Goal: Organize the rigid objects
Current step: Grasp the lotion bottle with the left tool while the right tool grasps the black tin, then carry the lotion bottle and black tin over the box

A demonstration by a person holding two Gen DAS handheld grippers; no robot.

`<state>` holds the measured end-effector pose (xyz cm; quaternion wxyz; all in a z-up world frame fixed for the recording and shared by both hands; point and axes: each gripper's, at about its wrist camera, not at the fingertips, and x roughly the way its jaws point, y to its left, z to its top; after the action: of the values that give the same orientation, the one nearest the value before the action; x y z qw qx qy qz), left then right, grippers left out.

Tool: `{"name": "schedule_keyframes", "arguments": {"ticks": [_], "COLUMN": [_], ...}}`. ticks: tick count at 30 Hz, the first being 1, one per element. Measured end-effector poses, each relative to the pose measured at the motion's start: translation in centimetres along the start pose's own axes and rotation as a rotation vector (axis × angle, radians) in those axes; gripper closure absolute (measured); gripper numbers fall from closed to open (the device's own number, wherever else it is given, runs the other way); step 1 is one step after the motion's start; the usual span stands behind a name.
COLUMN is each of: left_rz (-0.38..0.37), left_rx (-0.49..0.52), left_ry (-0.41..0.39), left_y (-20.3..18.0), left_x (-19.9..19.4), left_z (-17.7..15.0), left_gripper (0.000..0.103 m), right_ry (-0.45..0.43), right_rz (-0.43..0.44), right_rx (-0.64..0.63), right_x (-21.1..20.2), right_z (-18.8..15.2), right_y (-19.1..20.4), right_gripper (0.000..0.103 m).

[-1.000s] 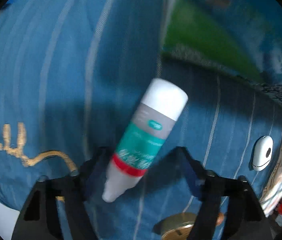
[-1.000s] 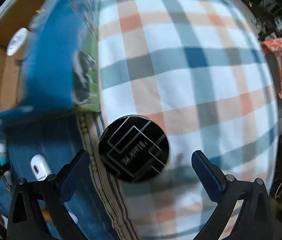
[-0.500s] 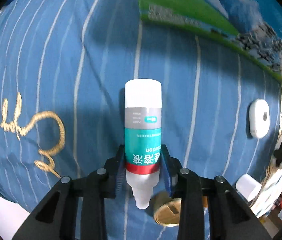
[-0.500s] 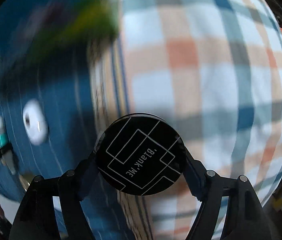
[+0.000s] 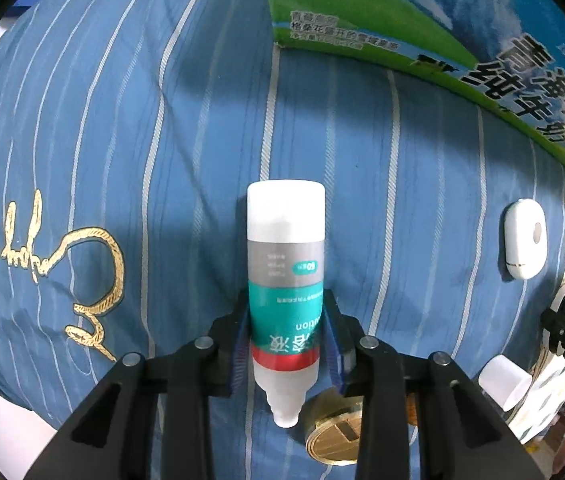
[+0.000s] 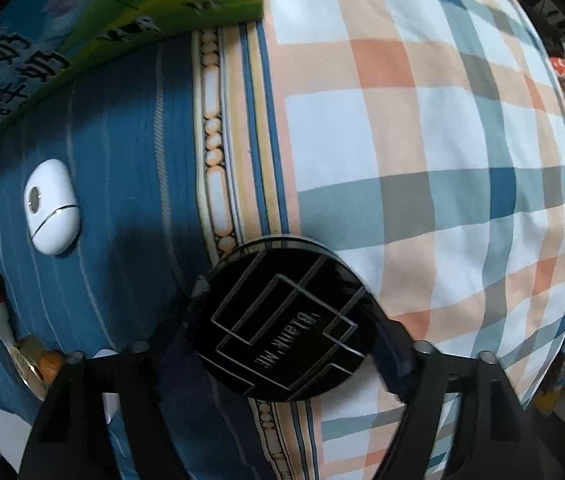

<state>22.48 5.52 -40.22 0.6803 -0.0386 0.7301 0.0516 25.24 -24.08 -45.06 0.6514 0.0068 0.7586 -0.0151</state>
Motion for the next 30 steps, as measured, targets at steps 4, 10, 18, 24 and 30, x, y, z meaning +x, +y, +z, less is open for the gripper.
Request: {"name": "schedule_keyframes", "arguments": {"ticks": [4,10,18,24,30], "left_rz": [-0.012,-0.051,-0.131,-0.167,-0.168], "left_rx": [-0.004,0.015,0.056,0.109,0.151], "left_ry": [-0.037,-0.100,-0.205,-0.286,-0.349], "left_y": [-0.2,-0.3,-1.2,-2.1,-3.6], "left_x": [-2.4,-7.1,-14.7,-19.8,-22.5], "left_z": [0.1,-1.2,-1.9,-0.9,0.2], "left_gripper": [0.074,0.074,0.074,0.074,0.074], "right_ry": [-0.004,-0.056,-0.162,-0.259,-0.338], "right_rz": [0.005,0.068,0.148,0.197,0.183], "right_rx": [-0.015,-0.015,-0.063,-0.101,-0.108], "right_x": [-0.3,-3.1,-9.5,-15.1,-19.7], "right_z": [-0.9,-2.4,-3.4,-2.6,-1.7], "right_y": [0.7,1.0,2.6,3.3,4.4], "right_gripper": [0.026,0.026,0.026,0.026,0.026]}}
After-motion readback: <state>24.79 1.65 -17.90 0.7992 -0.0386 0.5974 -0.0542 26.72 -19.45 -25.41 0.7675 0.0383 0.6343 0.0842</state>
